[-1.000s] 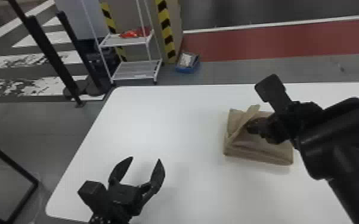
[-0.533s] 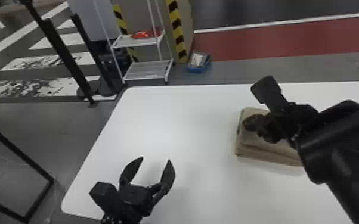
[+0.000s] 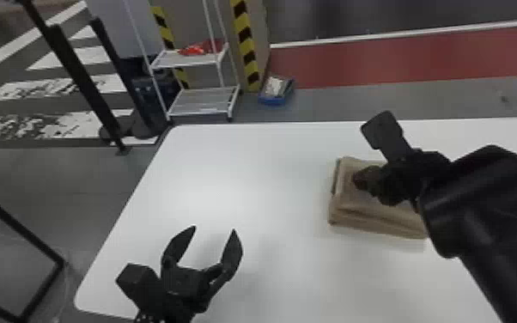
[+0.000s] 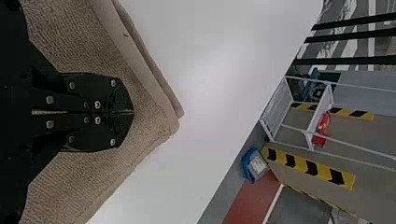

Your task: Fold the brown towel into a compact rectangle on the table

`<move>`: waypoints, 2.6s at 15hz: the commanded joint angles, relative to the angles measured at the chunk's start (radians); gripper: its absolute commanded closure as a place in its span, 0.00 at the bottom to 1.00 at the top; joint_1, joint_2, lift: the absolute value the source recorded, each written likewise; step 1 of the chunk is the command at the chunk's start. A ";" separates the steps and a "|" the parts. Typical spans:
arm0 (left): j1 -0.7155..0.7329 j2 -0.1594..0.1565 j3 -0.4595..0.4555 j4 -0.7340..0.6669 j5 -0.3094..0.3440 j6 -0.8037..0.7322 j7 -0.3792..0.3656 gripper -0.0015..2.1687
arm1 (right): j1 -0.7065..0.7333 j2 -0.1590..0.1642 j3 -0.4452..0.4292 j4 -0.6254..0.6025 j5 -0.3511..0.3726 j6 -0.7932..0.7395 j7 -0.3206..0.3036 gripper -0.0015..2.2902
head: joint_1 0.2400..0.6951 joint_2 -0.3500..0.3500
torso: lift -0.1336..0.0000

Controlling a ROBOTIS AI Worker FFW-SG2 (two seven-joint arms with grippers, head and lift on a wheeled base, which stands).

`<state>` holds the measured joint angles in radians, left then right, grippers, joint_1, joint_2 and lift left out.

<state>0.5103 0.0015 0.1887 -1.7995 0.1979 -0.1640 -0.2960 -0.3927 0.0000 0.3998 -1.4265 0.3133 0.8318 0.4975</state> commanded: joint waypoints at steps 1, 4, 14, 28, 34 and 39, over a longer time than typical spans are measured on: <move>-0.001 0.000 0.002 0.000 0.000 0.001 0.000 0.04 | 0.008 0.001 0.022 0.001 -0.016 -0.007 0.024 0.85 | 1.00 0.89 | 0.08; -0.001 0.002 0.003 0.000 0.000 0.001 0.000 0.04 | 0.046 0.001 0.040 -0.051 -0.028 0.002 0.047 0.85 | 1.00 0.92 | 0.08; -0.006 0.002 -0.003 -0.017 -0.006 0.016 0.000 0.04 | 0.184 -0.094 0.076 -0.342 -0.088 0.232 0.216 0.85 | 1.00 1.00 | 0.08; -0.038 -0.002 -0.009 0.002 -0.012 0.031 0.003 0.04 | 0.400 -0.273 -0.369 -0.703 -0.218 0.468 0.352 0.85 | 1.00 0.74 | 0.08; -0.039 -0.002 -0.020 0.006 -0.015 0.031 0.002 0.04 | 0.242 -0.201 -0.206 -0.460 -0.114 0.468 0.326 0.85 | 1.00 0.67 | 0.08; -0.029 0.002 -0.014 0.003 -0.014 0.028 0.002 0.04 | 0.143 -0.104 -0.141 -0.328 -0.086 0.364 0.237 0.85 | 1.00 0.77 | 0.08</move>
<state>0.4793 0.0030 0.1746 -1.7958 0.1839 -0.1343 -0.2932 -0.2181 -0.1290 0.2461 -1.7963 0.2254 1.2100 0.7445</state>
